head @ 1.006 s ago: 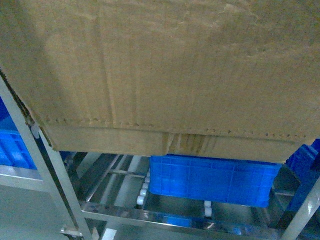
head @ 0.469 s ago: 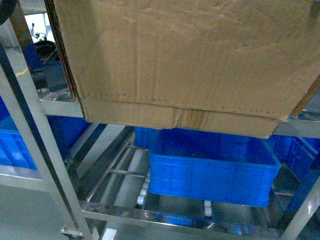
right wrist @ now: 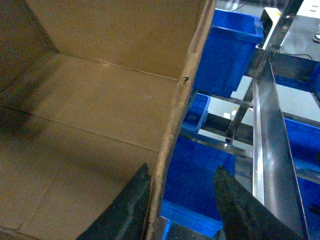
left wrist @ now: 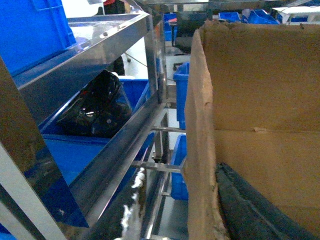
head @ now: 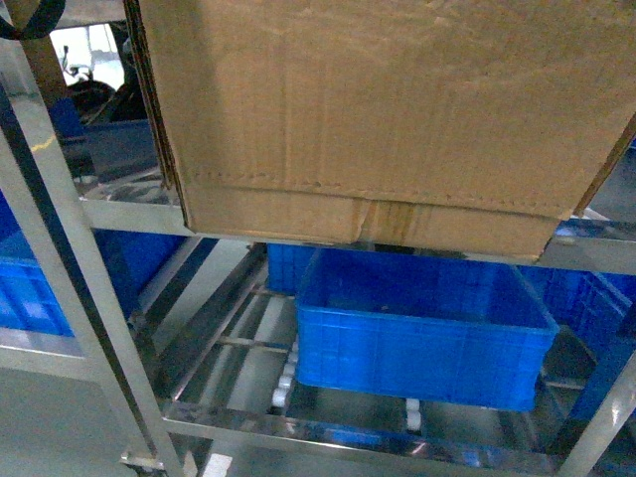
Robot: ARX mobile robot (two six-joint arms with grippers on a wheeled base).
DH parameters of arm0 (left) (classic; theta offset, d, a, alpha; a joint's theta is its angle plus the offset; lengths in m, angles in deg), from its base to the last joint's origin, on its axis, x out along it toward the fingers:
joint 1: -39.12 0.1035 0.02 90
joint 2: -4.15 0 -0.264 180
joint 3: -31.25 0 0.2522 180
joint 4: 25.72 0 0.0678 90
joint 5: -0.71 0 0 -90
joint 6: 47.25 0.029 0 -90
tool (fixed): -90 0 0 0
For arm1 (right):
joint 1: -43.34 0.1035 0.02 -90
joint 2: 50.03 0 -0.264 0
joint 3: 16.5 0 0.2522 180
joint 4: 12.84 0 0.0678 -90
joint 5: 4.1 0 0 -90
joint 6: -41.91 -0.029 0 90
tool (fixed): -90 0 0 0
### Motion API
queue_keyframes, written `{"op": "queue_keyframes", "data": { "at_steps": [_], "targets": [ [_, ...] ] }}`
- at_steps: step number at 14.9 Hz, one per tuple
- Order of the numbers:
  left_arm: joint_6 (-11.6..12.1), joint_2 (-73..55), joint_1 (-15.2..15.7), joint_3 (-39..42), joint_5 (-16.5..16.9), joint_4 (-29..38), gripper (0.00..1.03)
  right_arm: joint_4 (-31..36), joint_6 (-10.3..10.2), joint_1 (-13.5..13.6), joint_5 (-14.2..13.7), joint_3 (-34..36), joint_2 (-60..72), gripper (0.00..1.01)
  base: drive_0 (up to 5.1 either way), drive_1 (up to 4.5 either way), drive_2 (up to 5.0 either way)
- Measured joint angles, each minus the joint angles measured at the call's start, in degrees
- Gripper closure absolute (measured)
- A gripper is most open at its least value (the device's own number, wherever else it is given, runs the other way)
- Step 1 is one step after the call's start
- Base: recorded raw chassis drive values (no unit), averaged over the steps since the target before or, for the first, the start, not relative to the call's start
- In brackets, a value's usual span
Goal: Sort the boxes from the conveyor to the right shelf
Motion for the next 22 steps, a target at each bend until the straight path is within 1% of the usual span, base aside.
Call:
{"op": "queue_keyframes", "data": {
  "at_steps": [1, 3, 4, 5, 6, 7, 8, 9, 10, 12, 13, 14, 15, 16, 17, 18, 19, 20, 21, 22],
  "targets": [
    [-0.02, 0.0, 0.26, -0.02, -0.55, 0.28, 0.5, 0.15, 0.02, -0.04, -0.04, -0.02, 0.0, 0.51, 0.0, 0.0, 0.0],
    [0.22, 0.0, 0.31, -0.02, -0.94, 0.85, 0.45, 1.31, 0.02, -0.04, 0.15, 0.15, 0.0, 0.46, 0.0, 0.0, 0.0],
    [0.5, 0.02, 0.31, 0.37, -1.51, 4.07, 0.36, 4.74, 0.46, -0.31, 0.2, 1.07, 0.0, 0.37, 0.0, 0.0, 0.0],
    [1.79, 0.87, 0.31, 1.95, -2.84, 9.18, 0.23, 11.04, 1.44, -0.83, 0.22, 3.02, -0.11, 0.24, 0.0, 0.0, 0.0],
    [2.16, 1.97, 0.24, 3.15, -2.64, 11.5, 0.12, 15.74, 1.84, -1.22, 0.52, 4.74, -0.17, 0.13, 0.0, 0.0, 0.0],
    [2.95, 3.61, -0.15, 4.15, -1.44, 13.05, 0.03, 21.14, 2.45, -1.49, 1.49, 6.91, -0.44, 0.01, 0.0, 0.0, 0.0],
    [3.06, 5.27, -0.35, 4.94, -0.68, 12.92, 0.05, 24.22, 2.62, -1.42, 2.25, 8.46, -0.92, 0.04, 0.0, 0.0, 0.0],
    [2.95, 6.93, -0.46, 6.08, -0.26, 11.93, 0.05, 24.44, 2.54, -1.38, 3.13, 9.14, -2.05, 0.03, 0.0, 0.0, 0.0],
    [2.69, 8.98, -0.13, 7.74, -0.09, 10.88, 0.05, 25.09, 1.73, -0.96, 4.33, 10.05, -3.78, 0.03, 0.0, 0.0, 0.0],
    [0.17, 14.75, 0.42, 10.99, 0.09, 5.77, 0.05, 20.96, -0.39, -0.17, 5.86, 13.03, -9.7, 0.03, 0.0, 0.0, 0.0],
    [-1.46, 18.21, 1.38, 12.74, 0.39, 2.89, 0.05, 17.46, -1.53, 0.22, 6.56, 14.75, -13.18, 0.03, 0.0, 0.0, 0.0],
    [-3.45, 22.16, 2.69, 15.04, 0.98, -0.39, 0.05, 13.16, -2.08, 0.5, 7.23, 16.59, -17.09, 0.03, 0.0, 0.0, 0.0],
    [-5.38, 26.62, 5.16, 17.84, 1.92, -5.27, 0.05, 8.13, -2.19, 0.44, 8.07, 17.49, -20.48, 0.03, 0.0, 0.0, 0.0],
    [-7.52, 29.86, 7.52, 19.67, 3.65, -9.22, 0.05, 3.54, -2.6, 0.35, 9.46, 17.64, -23.17, 0.03, 0.0, 0.0, 0.0],
    [-8.87, 30.8, 8.26, 20.15, 3.78, -9.75, 0.05, 3.32, -2.84, 0.35, 9.79, 17.64, -23.82, 0.03, 0.0, 0.0, 0.0],
    [-9.42, 30.91, 8.44, 20.02, 3.85, -9.27, 0.05, 3.5, -3.04, 0.35, 9.81, 17.64, -23.89, 0.03, 0.0, 0.0, 0.0],
    [-9.66, 30.95, 8.48, 20.24, 5.2, -8.39, 0.06, 10.1, -3.45, 1.49, 4.39, 19.85, -23.96, 0.08, 0.0, 0.0, 0.0],
    [-6.03, 32.61, 10.03, 24.44, 12.94, -1.99, 0.21, 18.34, -3.5, 2.12, -6.91, 26.64, -26.84, 0.23, 0.0, 0.0, 0.0],
    [-3.65, 35.6, 10.99, 29.27, 15.67, -0.04, 0.31, 21.81, -3.54, 1.84, -12.35, 31.87, -29.59, 0.34, 0.0, 0.0, 0.0],
    [-2.43, 37.88, 11.89, 33.31, 16.74, 1.49, 0.42, 24.04, -3.65, 0.81, -13.79, 35.76, -31.54, 0.45, 0.0, 0.0, 0.0]
  ]
}}
